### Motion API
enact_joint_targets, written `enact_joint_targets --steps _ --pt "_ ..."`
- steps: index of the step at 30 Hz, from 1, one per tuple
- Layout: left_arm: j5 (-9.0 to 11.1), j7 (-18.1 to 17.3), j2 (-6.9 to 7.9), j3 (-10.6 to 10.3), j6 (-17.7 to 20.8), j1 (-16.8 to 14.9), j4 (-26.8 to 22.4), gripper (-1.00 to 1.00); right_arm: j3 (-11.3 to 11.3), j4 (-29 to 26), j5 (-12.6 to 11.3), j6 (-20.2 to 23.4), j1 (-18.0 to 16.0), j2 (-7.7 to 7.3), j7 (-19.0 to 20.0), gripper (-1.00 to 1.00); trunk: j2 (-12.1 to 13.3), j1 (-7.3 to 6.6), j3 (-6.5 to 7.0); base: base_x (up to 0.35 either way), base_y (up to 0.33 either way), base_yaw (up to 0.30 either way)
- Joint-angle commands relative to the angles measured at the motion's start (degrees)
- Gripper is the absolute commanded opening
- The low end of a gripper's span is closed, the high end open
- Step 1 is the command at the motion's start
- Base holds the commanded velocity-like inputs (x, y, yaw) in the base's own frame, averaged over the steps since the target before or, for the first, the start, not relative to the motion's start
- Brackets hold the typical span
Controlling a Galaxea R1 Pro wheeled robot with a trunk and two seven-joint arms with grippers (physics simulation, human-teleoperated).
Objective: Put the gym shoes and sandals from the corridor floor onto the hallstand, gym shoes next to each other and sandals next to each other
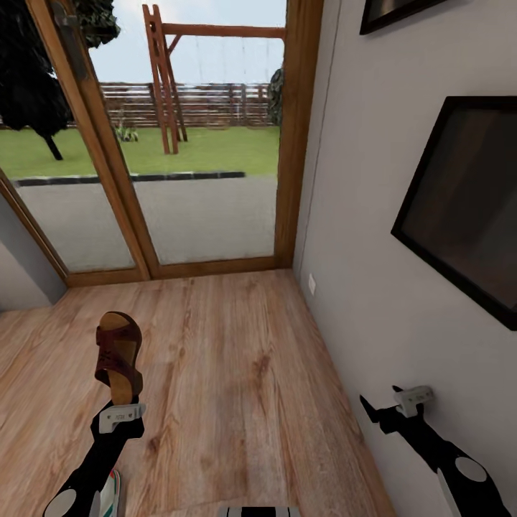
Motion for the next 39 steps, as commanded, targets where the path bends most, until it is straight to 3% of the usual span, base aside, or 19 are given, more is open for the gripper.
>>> enact_joint_targets --steps 1,29,34,39 --pt "-0.78 -0.36 -0.08 0.29 -0.28 -0.06 -0.02 -1.00 -2.71 -0.07 0.24 0.41 -0.04 0.01 0.17 1.00 -0.02 0.00 -0.04 0.263 0.000 0.000" --pt "-0.78 -0.38 -0.08 0.22 -0.32 -0.05 0.07 -1.00 -2.55 0.17 0.21 0.42 -0.05 0.01 0.24 1.00 -0.02 0.00 -0.04 0.144 -0.030 0.037" --pt "-0.78 -0.38 -0.08 0.10 -0.38 -0.04 0.07 -1.00 1.34 2.22 0.30 0.39 -0.05 2.28 0.33 1.00 -0.02 0.00 -0.04 0.031 0.000 0.000" --pt "-0.78 -0.36 -0.08 0.14 -0.40 -0.03 0.07 -1.00 4.18 3.81 0.26 0.31 -0.05 3.31 0.38 1.00 -0.02 0.00 -0.04 0.004 0.000 0.000"
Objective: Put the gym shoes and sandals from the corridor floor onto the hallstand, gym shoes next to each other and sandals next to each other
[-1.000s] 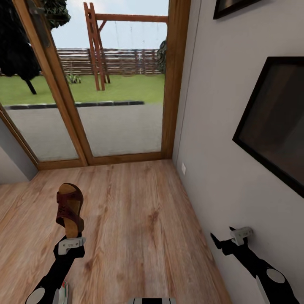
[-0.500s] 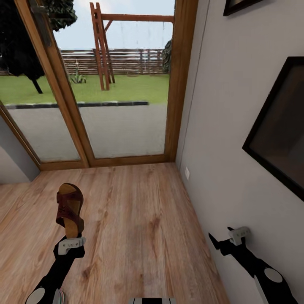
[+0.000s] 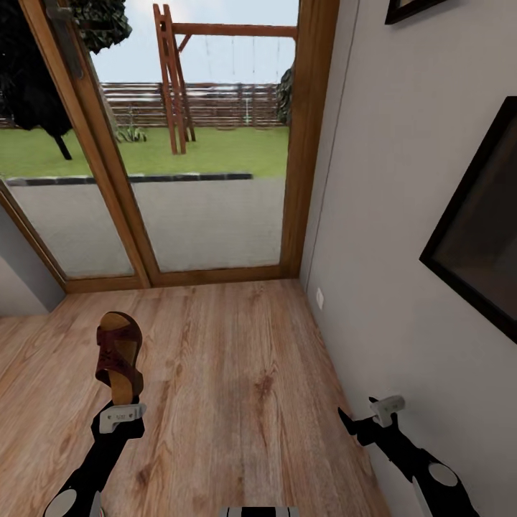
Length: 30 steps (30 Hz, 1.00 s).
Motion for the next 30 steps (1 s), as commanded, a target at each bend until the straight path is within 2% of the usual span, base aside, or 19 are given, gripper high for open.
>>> enact_joint_targets --steps 1,16,23,30 --pt "-0.79 -0.36 -0.08 0.27 -0.35 -0.06 -0.02 -1.00 0.00 -0.03 0.55 0.13 -0.02 0.05 0.34 1.00 -0.02 -0.01 -0.04 0.000 0.000 0.000" --pt "-0.79 -0.39 -0.08 0.34 -0.29 -0.06 -0.02 -1.00 0.55 0.22 0.53 0.13 -0.02 0.15 0.35 1.00 -0.02 -0.01 -0.04 0.006 0.000 0.000" --pt "-0.79 -0.39 -0.08 0.34 -0.28 -0.08 -0.02 -1.00 0.53 0.20 0.53 0.10 -0.02 0.15 0.35 1.00 -0.02 -0.01 -0.04 0.211 0.000 0.000" --pt "-0.79 -0.39 -0.08 0.31 -0.33 -0.06 -0.02 -1.00 0.52 0.17 0.53 0.10 -0.02 0.15 0.35 1.00 -0.02 -0.01 -0.04 0.069 0.000 0.000"
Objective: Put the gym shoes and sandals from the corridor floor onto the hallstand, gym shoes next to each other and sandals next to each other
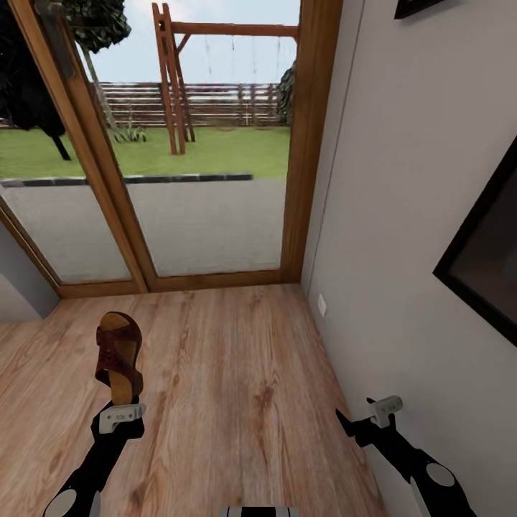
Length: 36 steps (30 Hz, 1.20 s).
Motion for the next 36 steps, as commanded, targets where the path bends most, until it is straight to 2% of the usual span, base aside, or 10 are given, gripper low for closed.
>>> enact_joint_targets --steps 1,29,36 --pt "-0.79 -0.38 -0.08 0.26 -0.32 -0.06 -0.02 -1.00 -0.14 -0.09 0.56 0.12 -0.02 0.03 0.34 1.00 -0.02 -0.01 -0.04 0.098 0.000 0.000" --pt "-0.79 -0.38 -0.08 0.30 -0.29 -0.08 -0.02 -1.00 -0.14 -0.09 0.56 0.06 -0.02 0.03 0.30 1.00 -0.02 -0.01 -0.05 0.315 0.032 0.001" --pt "-0.79 -0.38 -0.08 0.28 -0.28 -0.07 -0.02 -1.00 -0.14 -0.17 0.64 0.00 -0.02 0.03 0.28 1.00 -0.02 -0.01 -0.23 0.339 0.076 0.191"
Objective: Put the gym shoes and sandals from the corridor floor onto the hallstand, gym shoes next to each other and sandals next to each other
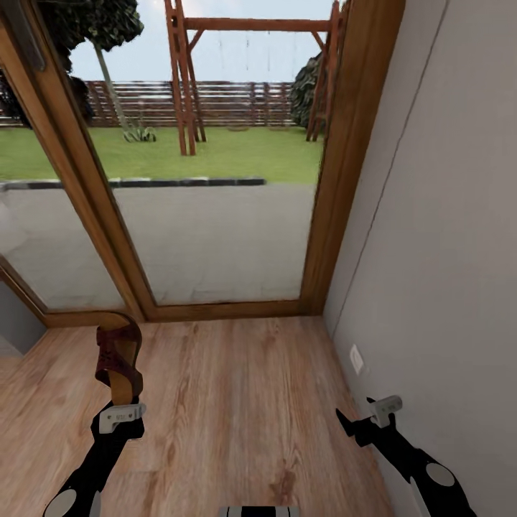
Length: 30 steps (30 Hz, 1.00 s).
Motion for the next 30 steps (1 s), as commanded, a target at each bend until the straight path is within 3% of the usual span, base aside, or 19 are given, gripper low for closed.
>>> enact_joint_targets --steps 1,14,30 --pt "-0.73 -0.38 -0.08 0.24 -0.35 -0.07 -0.01 -1.00 -0.15 -0.11 0.56 0.11 -0.01 0.02 0.35 1.00 -0.02 0.02 -0.08 0.339 0.041 0.246" --pt "-0.73 -0.38 -0.08 0.25 -0.37 -0.07 -0.01 -1.00 -0.15 -0.20 0.53 0.14 -0.01 0.02 0.35 1.00 -0.02 0.02 -0.49 0.337 0.008 0.240" --pt "-0.73 -0.38 -0.08 0.23 -0.33 -0.05 0.06 -1.00 -0.15 -0.20 0.57 0.11 -0.01 0.01 0.33 1.00 -0.02 0.02 -0.52 0.097 0.000 0.015"
